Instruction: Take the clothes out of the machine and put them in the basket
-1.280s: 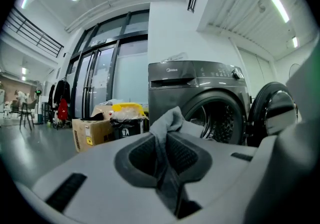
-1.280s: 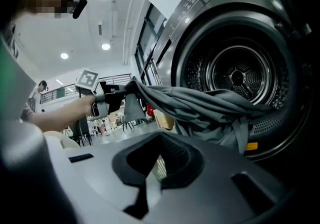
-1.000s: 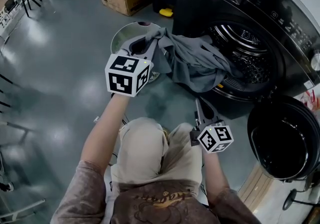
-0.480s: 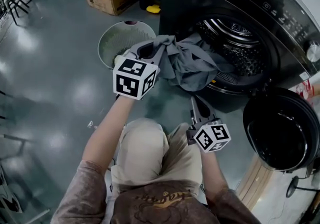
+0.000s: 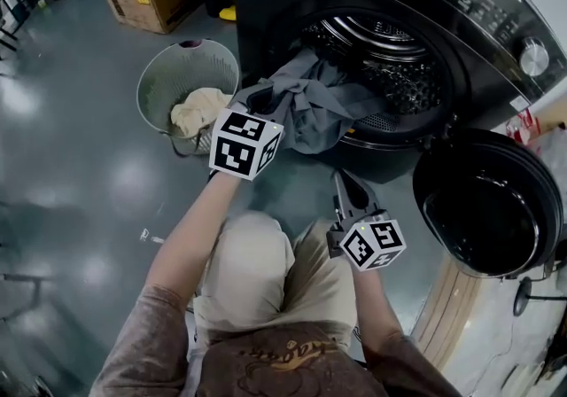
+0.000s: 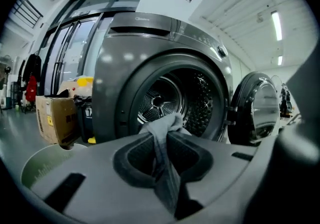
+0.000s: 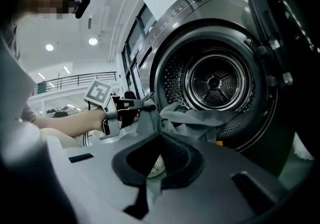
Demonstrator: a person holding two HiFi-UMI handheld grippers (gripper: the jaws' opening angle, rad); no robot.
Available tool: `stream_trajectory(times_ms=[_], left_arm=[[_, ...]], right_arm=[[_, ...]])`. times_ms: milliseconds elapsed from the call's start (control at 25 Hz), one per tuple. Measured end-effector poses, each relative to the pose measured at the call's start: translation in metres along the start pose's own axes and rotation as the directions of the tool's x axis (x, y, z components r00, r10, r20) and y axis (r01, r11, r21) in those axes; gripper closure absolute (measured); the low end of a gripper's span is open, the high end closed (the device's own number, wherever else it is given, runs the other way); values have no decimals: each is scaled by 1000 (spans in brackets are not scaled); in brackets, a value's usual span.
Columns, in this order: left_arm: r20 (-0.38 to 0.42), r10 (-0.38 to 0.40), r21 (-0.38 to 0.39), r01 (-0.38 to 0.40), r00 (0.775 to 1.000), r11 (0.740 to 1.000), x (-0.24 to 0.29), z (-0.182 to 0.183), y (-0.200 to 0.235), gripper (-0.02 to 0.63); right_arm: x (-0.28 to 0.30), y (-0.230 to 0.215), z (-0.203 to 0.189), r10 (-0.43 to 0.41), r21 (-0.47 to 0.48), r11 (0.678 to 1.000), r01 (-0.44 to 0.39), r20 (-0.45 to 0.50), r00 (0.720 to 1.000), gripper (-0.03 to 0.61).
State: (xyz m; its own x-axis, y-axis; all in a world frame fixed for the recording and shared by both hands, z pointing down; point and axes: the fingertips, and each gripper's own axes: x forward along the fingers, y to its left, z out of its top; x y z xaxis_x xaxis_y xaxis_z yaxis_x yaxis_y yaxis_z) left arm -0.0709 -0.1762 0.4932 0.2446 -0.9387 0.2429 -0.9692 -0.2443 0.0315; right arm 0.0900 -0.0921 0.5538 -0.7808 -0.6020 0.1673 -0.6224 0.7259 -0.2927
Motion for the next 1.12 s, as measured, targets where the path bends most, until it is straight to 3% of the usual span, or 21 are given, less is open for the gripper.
stream_trajectory(times_ms=[200,280,440,720,1120], left_arm=[[-16,19,28,-19,1000,999,24,-17,-9,511],[-25,26,33,-26,999,999,33,-23,-10,469],[-52,53,55,-50,997,997,47,-36,-9,325],[-97,104,63,-99,990,993,78,-65,4,187],[-153,139,43,-134,978,990,122,-99,11,127]], right_arm=[[-10,-12,-2,-31,8,999,31,2,1000,581],[-13,-17,-3,-42,12,999,42,0,999,581],[-17,-26,-7,-60,16,998,60,-5,998,581],[-17,-39,-12,-82,21,996,82,-22,996,581],[-18,-63,-22,-133,27,991,134,-53,990,581]])
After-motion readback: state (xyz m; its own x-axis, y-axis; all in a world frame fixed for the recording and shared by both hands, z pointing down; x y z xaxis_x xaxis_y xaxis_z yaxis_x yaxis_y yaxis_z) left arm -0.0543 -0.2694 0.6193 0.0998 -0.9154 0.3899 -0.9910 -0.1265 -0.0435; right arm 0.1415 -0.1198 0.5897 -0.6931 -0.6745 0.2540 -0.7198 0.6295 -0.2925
